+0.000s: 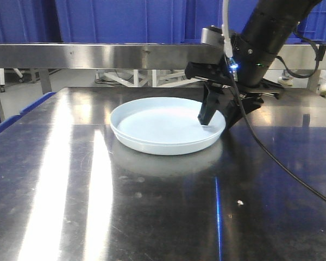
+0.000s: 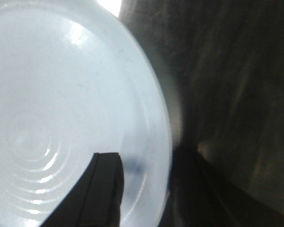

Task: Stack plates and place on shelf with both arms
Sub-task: 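Grip the rim of the stacked plates with the right gripper, then lift the stacked plates up beside the robot with the right gripper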

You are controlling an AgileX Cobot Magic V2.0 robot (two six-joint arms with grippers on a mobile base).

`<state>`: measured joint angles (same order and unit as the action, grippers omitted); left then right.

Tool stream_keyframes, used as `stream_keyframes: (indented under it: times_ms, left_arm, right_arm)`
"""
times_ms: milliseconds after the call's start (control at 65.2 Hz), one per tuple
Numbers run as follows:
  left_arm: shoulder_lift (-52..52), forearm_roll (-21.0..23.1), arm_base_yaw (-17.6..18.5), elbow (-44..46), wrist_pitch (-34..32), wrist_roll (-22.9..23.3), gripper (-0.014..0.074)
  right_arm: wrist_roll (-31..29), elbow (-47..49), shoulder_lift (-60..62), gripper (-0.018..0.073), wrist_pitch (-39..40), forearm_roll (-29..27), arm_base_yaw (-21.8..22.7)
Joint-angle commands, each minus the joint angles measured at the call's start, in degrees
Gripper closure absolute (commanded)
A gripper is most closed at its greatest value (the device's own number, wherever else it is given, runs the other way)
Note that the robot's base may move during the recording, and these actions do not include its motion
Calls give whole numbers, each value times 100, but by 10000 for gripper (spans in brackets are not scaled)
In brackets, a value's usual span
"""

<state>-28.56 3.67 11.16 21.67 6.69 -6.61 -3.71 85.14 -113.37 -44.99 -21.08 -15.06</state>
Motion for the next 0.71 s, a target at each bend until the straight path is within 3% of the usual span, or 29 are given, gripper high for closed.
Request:
stream_keyframes:
  times_ms: [0, 384, 690]
  left_arm:
    - [-2, 47, -12, 175, -486, 50, 514]
    - [-2, 47, -12, 175, -486, 50, 514]
    - [-2, 47, -12, 175, -486, 50, 514]
  right_arm:
    - [-10, 171, 262, 196, 104, -85, -44]
    - [371, 171, 298, 501, 50, -85, -44]
    - [483, 73, 980, 507, 830, -73, 48]
